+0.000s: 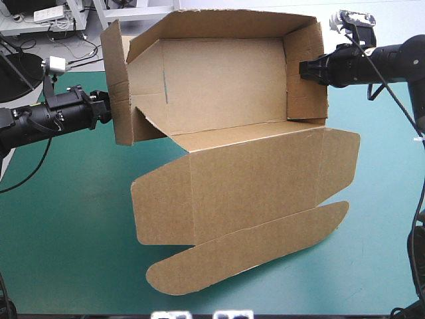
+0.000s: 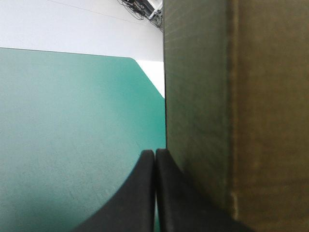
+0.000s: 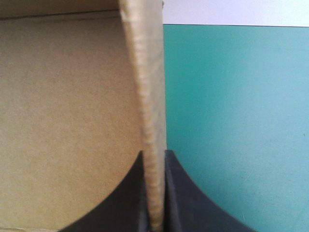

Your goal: Fold the box

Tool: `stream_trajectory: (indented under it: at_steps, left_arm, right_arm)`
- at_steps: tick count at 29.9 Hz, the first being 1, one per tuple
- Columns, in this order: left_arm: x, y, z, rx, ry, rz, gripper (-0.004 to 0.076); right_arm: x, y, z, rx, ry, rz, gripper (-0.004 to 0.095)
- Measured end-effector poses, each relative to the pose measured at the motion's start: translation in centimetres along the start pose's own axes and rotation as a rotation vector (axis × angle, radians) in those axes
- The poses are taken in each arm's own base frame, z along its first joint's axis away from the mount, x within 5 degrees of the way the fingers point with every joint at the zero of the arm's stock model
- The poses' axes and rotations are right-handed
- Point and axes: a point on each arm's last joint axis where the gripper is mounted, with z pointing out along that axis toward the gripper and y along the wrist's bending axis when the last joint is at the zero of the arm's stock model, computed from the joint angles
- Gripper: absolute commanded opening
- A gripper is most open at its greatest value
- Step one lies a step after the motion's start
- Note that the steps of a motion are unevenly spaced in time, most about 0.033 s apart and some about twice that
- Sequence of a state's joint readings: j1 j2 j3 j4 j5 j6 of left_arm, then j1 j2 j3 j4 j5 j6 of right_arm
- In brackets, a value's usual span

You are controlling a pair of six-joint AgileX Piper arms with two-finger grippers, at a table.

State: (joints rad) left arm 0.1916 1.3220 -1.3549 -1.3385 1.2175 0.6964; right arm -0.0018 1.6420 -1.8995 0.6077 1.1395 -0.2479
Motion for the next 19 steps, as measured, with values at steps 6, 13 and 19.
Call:
stream_trajectory:
  at_steps: [6, 13, 19]
  left_arm:
    - [0.14, -0.67, 0.56, 0.040, 0.006, 0.006, -0.0010]
    - [0.14, -0.64, 0.57, 0.038, 0.006, 0.015, -0.0009]
    - [-0.12, -0.72, 0.63, 0.060, -0.013, 0.008, -0.0009]
  right_arm:
    - [-0.06, -0.05, 0.00, 0.005, -0.007, -0.005, -0.0013]
    - [-0.06, -0.25, 0.00, 0.027, -0.007, -0.015, -0.0013]
    - [-0.07, -0.27, 0.00, 0.030, -0.007, -0.016, -0.0013]
